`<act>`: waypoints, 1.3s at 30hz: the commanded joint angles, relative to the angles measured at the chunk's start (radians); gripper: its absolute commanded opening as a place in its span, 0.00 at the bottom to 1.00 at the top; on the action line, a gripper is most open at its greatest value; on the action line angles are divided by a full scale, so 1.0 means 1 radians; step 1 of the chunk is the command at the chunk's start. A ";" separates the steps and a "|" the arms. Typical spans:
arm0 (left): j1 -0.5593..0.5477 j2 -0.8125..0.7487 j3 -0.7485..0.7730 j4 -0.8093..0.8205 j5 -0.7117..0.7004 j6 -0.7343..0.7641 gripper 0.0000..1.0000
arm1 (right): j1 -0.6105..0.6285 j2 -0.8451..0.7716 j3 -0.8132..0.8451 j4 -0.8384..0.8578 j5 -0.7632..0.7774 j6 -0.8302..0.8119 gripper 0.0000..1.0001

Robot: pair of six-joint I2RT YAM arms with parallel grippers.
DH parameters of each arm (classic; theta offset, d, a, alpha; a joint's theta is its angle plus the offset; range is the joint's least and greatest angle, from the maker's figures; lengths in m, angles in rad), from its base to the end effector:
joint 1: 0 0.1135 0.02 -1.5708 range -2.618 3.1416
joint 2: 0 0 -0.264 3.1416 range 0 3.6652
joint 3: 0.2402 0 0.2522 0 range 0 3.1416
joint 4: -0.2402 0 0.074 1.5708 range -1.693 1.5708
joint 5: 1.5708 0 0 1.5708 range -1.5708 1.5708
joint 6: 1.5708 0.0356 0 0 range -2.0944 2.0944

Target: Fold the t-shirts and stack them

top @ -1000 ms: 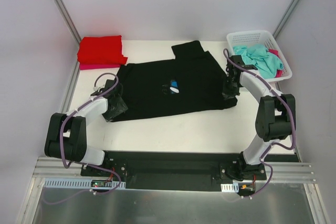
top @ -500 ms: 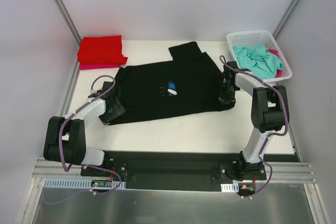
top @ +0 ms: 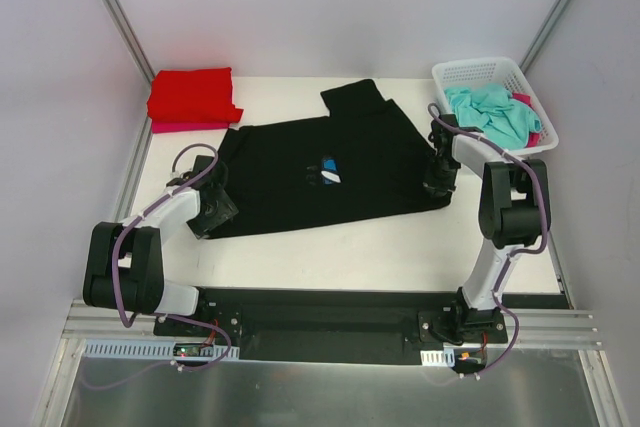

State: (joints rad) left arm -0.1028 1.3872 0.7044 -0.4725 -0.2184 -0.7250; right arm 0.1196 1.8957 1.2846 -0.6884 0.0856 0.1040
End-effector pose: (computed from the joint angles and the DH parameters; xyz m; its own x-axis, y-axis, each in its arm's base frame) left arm 0.2431 -0.0173 0.1655 -0.6900 -0.5796 -0.4336 -0.5936 0.7958 -0.1193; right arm 0.3664 0.0410 0.1668 -0.9614 -0.0113 -0.2751 0.0037 0.9985 -0.0541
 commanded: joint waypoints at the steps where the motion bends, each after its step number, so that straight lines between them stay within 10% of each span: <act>1: 0.018 -0.005 -0.003 -0.078 -0.044 -0.019 0.68 | -0.040 -0.033 -0.059 -0.069 0.161 0.019 0.01; 39: 0.002 -0.257 -0.192 -0.094 0.125 -0.082 0.70 | 0.133 -0.483 -0.537 -0.030 0.077 0.186 0.01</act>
State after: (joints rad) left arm -0.0910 1.1458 0.5461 -0.5285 -0.1261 -0.7963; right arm 0.2436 1.4609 0.7864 -0.6922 0.1574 0.2489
